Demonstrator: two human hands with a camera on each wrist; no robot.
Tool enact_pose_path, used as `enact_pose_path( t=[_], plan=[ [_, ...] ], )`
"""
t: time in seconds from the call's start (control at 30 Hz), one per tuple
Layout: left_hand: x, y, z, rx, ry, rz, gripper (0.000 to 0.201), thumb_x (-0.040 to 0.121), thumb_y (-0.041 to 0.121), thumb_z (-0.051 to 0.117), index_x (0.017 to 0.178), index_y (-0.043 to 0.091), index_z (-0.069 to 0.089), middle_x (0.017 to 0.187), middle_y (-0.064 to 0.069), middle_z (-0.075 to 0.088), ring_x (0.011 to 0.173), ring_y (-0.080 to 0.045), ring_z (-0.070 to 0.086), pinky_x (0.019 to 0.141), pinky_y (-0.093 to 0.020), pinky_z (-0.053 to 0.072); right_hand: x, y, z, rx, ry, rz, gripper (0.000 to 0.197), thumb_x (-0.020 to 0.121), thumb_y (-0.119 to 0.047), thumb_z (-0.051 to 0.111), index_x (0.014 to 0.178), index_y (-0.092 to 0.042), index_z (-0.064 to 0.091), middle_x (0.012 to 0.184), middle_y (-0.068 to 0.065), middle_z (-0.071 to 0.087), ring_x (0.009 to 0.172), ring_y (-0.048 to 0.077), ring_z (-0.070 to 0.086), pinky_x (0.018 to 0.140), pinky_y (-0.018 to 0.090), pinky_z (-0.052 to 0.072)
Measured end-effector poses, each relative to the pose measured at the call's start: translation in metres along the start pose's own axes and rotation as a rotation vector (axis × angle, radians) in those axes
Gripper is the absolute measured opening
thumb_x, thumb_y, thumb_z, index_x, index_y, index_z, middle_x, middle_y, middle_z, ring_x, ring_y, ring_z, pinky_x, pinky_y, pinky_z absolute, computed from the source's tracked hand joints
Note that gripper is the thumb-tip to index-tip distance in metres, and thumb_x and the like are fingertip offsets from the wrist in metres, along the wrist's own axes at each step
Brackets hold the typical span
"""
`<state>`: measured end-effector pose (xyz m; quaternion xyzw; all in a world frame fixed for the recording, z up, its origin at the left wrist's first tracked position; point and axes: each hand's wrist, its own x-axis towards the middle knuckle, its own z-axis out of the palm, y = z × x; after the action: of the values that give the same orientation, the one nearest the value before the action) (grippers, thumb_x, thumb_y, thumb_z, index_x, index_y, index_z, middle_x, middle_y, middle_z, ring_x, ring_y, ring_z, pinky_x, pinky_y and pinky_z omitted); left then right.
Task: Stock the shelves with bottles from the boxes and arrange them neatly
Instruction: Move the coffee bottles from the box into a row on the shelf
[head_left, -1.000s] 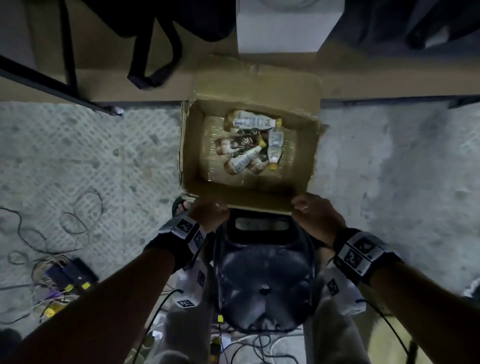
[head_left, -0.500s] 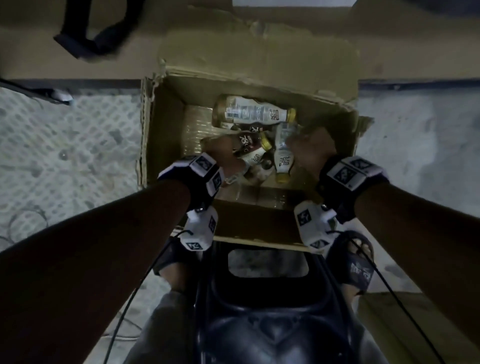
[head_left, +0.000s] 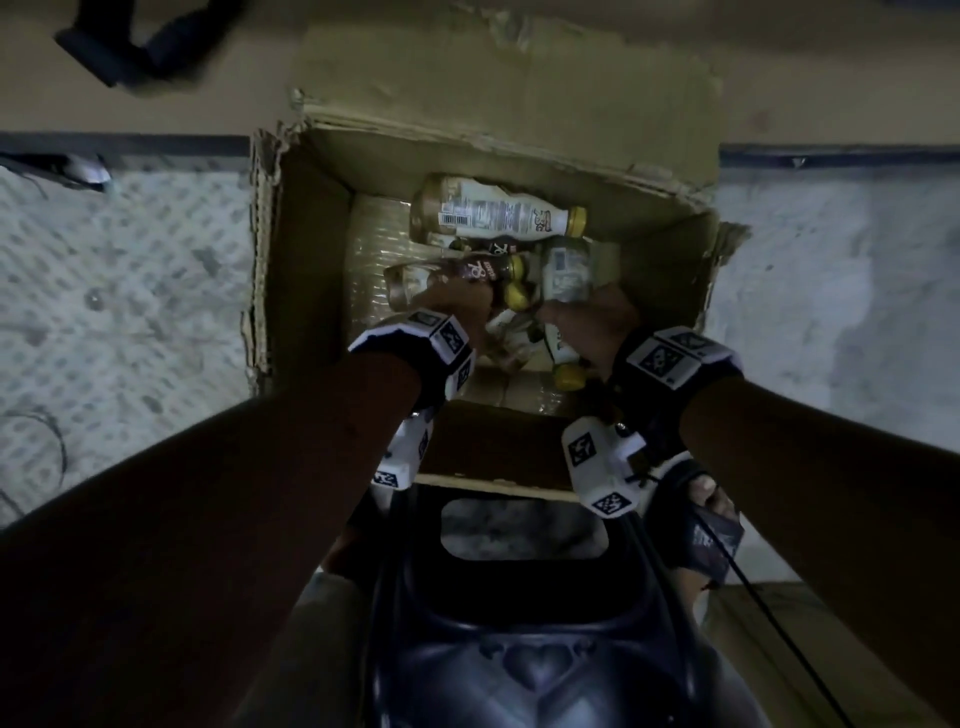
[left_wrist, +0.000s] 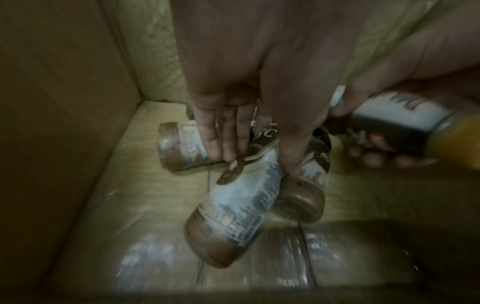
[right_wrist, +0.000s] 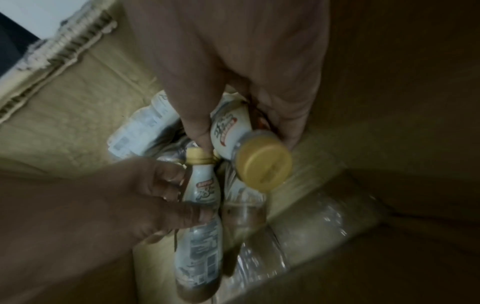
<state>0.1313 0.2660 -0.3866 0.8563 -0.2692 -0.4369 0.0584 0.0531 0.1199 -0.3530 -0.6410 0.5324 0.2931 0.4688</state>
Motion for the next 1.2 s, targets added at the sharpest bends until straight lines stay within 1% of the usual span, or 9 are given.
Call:
enact_pose_path(
  t=[0.17, 0.27, 0.4, 0.47, 0.6, 0.77, 0.87, 0.97, 1.2],
  plan=[
    [-0.046, -0.008, -0.007, -0.196, -0.078, -0.145, 0.049, 0.085, 0.023, 0.070, 0.129, 0.008, 0.054, 0.129, -0.013, 0.057, 0.118, -0.031, 0.056, 0.096, -0.036, 0.046, -0.033, 0.023, -0.005, 0.006, -0.037, 0.037, 0.065, 0.076, -0.039, 0.079, 0.130, -0.009, 0.058, 0.118, 0.011, 0.065, 0.102, 0.031, 0.065, 0.065, 0.031, 0.052],
    [-0.086, -0.006, -0.020, -0.325, 0.063, -0.203, 0.044, 0.076, 0.020, 0.075, 0.116, 0.015, 0.058, 0.112, -0.008, 0.066, 0.104, -0.028, 0.063, 0.087, -0.034, 0.051, -0.060, 0.036, -0.010, -0.001, -0.093, 0.091, 0.069, 0.078, -0.045, 0.077, 0.131, -0.006, 0.057, 0.123, 0.021, 0.063, 0.106, 0.040, 0.064, 0.080, 0.048, 0.058],
    [-0.145, 0.004, -0.038, -0.446, 0.236, -0.347, 0.054, 0.070, 0.033, 0.081, 0.117, 0.020, 0.060, 0.107, -0.011, 0.071, 0.100, -0.032, 0.066, 0.079, -0.028, 0.048, -0.107, 0.052, -0.021, 0.006, -0.109, 0.087, 0.059, 0.081, -0.036, 0.077, 0.130, -0.009, 0.057, 0.114, 0.016, 0.067, 0.100, 0.036, 0.066, 0.080, 0.046, 0.056],
    [-0.172, 0.011, -0.047, -0.433, 0.275, -0.380, 0.056, 0.071, 0.036, 0.081, 0.118, 0.017, 0.060, 0.106, -0.014, 0.071, 0.101, -0.035, 0.065, 0.076, -0.031, 0.046, -0.133, 0.057, -0.029, -0.010, -0.112, 0.077, 0.056, 0.083, -0.032, 0.076, 0.130, -0.009, 0.056, 0.112, 0.013, 0.066, 0.098, 0.032, 0.064, 0.078, 0.041, 0.055],
    [-0.222, 0.025, -0.064, -0.529, 0.298, -0.363, 0.062, 0.067, 0.030, 0.083, 0.123, 0.017, 0.059, 0.105, -0.016, 0.071, 0.100, -0.036, 0.066, 0.083, -0.038, 0.053, -0.189, 0.057, -0.050, -0.072, -0.162, 0.071, 0.061, 0.086, -0.017, 0.074, 0.139, -0.004, 0.045, 0.115, 0.014, 0.062, 0.086, 0.022, 0.060, 0.057, 0.022, 0.045],
    [-0.283, 0.049, -0.103, -0.505, 0.207, -0.360, 0.064, 0.068, 0.036, 0.081, 0.126, 0.025, 0.057, 0.113, -0.010, 0.069, 0.105, -0.032, 0.064, 0.085, -0.041, 0.053, -0.261, 0.044, -0.087, -0.303, -0.216, 0.006, 0.052, 0.085, -0.020, 0.075, 0.129, -0.007, 0.051, 0.114, 0.011, 0.060, 0.082, 0.018, 0.053, 0.058, 0.019, 0.042],
    [-0.320, 0.069, -0.133, -0.533, 0.219, -0.342, 0.063, 0.068, 0.037, 0.079, 0.125, 0.021, 0.059, 0.112, -0.011, 0.070, 0.105, -0.031, 0.065, 0.087, -0.037, 0.052, -0.297, 0.038, -0.108, -0.323, -0.250, -0.018, 0.049, 0.083, -0.021, 0.077, 0.125, -0.004, 0.057, 0.119, 0.013, 0.062, 0.099, 0.028, 0.060, 0.079, 0.035, 0.049],
    [-0.357, 0.090, -0.163, -0.555, 0.258, -0.326, 0.071, 0.060, 0.048, 0.065, 0.124, 0.018, 0.060, 0.111, -0.013, 0.070, 0.104, -0.033, 0.064, 0.088, -0.040, 0.051, -0.332, 0.032, -0.128, -0.288, -0.204, -0.090, 0.034, 0.078, -0.024, 0.081, 0.103, -0.008, 0.065, 0.105, 0.019, 0.069, 0.093, 0.036, 0.066, 0.082, 0.048, 0.055],
    [-0.435, 0.127, -0.219, -0.476, 0.318, -0.280, 0.058, 0.071, 0.033, 0.082, 0.122, 0.016, 0.060, 0.110, -0.011, 0.070, 0.103, -0.032, 0.063, 0.084, -0.035, 0.050, -0.418, 0.015, -0.169, -0.220, 0.002, -0.245, 0.046, 0.072, -0.023, 0.079, 0.116, -0.014, 0.065, 0.107, 0.010, 0.069, 0.101, 0.030, 0.065, 0.082, 0.033, 0.052]
  ],
)
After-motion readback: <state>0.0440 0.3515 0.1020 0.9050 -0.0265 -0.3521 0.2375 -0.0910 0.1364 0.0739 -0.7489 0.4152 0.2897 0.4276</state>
